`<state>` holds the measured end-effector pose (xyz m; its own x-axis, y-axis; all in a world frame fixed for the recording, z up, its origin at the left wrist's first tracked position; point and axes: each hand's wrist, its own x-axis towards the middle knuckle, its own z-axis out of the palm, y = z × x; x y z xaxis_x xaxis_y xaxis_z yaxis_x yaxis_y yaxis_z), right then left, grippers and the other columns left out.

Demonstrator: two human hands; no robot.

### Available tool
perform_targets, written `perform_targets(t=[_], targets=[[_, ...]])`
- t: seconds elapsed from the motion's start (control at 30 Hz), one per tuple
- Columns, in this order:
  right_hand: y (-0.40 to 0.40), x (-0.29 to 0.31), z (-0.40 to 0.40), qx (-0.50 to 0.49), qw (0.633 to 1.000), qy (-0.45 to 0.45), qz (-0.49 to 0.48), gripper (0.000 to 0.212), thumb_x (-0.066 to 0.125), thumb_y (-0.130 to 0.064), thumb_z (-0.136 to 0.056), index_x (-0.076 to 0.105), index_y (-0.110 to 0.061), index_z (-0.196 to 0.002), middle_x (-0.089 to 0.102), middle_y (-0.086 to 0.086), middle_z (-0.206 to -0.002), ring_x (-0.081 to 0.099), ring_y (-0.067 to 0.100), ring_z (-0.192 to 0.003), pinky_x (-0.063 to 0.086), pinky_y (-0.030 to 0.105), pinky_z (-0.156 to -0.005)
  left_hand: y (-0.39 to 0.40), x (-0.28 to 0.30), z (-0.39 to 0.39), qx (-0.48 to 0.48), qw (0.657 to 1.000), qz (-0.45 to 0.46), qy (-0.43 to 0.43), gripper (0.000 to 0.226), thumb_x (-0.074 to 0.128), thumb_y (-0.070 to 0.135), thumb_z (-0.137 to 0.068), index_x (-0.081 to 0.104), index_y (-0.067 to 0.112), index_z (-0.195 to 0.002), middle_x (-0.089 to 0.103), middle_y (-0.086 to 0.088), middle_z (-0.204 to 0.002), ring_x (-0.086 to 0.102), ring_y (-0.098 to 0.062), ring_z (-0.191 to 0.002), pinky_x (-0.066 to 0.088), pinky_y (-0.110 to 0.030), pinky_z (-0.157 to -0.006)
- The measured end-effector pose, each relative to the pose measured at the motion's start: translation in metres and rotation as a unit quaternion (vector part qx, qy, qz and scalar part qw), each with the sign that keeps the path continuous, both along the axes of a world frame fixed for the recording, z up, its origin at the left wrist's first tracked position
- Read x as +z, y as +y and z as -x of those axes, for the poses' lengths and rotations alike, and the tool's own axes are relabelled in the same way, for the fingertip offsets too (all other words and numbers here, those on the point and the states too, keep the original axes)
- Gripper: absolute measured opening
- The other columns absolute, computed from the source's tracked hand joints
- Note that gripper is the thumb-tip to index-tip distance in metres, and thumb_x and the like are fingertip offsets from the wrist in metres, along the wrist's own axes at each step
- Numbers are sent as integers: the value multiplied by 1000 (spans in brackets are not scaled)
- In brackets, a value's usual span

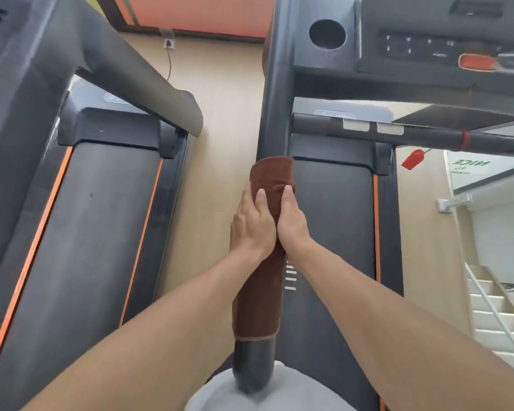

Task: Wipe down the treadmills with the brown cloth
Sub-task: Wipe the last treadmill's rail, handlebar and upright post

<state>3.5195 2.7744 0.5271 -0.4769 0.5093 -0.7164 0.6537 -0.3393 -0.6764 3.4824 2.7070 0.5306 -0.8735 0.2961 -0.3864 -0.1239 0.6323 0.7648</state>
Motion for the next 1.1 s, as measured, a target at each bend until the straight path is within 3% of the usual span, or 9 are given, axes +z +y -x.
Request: perform_targets(t=[0.13,0.23,0.3,0.43,0.53,0.6,0.73,0.87,1.1], targets=[[41,-4,57,-65,998,-14,-4,74,24,-73,-98,60,-24,-139,66,2,-134,60,25,-124,45,46,-110,52,2,59,-19,999,3,31,56,27,40,-110,22,18,-161,36,-6,-163,36,-25,-147,27,-36,-119],[64,-13,86,-92,994,-45,-47,51,32,-44,-107,67,-8,-116,70,11,-115,64,30,-106,52,41,-92,77,0,87,-39,998,8,57,57,28,38,-110,15,20,-162,30,-4,-165,34,-23,-148,26,-32,-115],[76,-14,100,-109,990,-69,-64,38,35,-27,-107,67,-6,-108,69,9,-106,62,28,-94,46,33,-72,90,-2,103,-50,996,3,69,57,28,37,-110,13,21,-163,27,-3,-166,32,-22,-149,25,-32,-115],[97,-13,121,-81,989,-73,-103,40,32,-12,-107,57,3,-134,60,16,-137,59,27,-112,38,23,-68,110,-4,131,-67,994,-5,81,60,30,37,-110,10,20,-163,23,-3,-168,27,-21,-151,22,-31,-117],[94,-7,120,-96,993,-24,-68,40,32,-10,-106,58,2,-133,65,17,-125,63,32,-114,51,33,-85,112,-6,139,-71,994,-18,76,60,31,38,-109,10,21,-163,23,-2,-168,23,-18,-153,20,-29,-118],[86,1,110,-125,991,7,-48,40,34,-20,-106,62,-3,-128,68,9,-104,64,25,-92,53,31,-74,109,-3,137,-77,994,-23,73,60,29,39,-109,9,23,-164,21,0,-169,22,-18,-153,20,-30,-119],[65,-6,87,-61,992,18,-109,61,26,-53,-107,52,-15,-147,60,7,-142,57,27,-127,43,41,-112,92,0,118,-109,988,-20,108,57,26,35,-110,9,24,-163,11,0,-171,17,-17,-155,18,-34,-121],[25,-7,40,-8,990,23,-139,63,23,-64,-104,43,-31,-154,53,-2,-151,52,24,-135,38,41,-116,49,-11,73,-99,989,-55,97,55,29,30,-110,14,23,-163,13,2,-171,12,-12,-156,10,-28,-122],[-32,-7,-47,44,986,37,-156,53,20,-53,-109,35,-36,-156,46,-4,-157,43,23,-143,31,33,-117,-16,-13,-10,-84,992,-59,72,55,32,31,-110,16,21,-162,17,2,-170,13,-10,-155,7,-23,-121]])
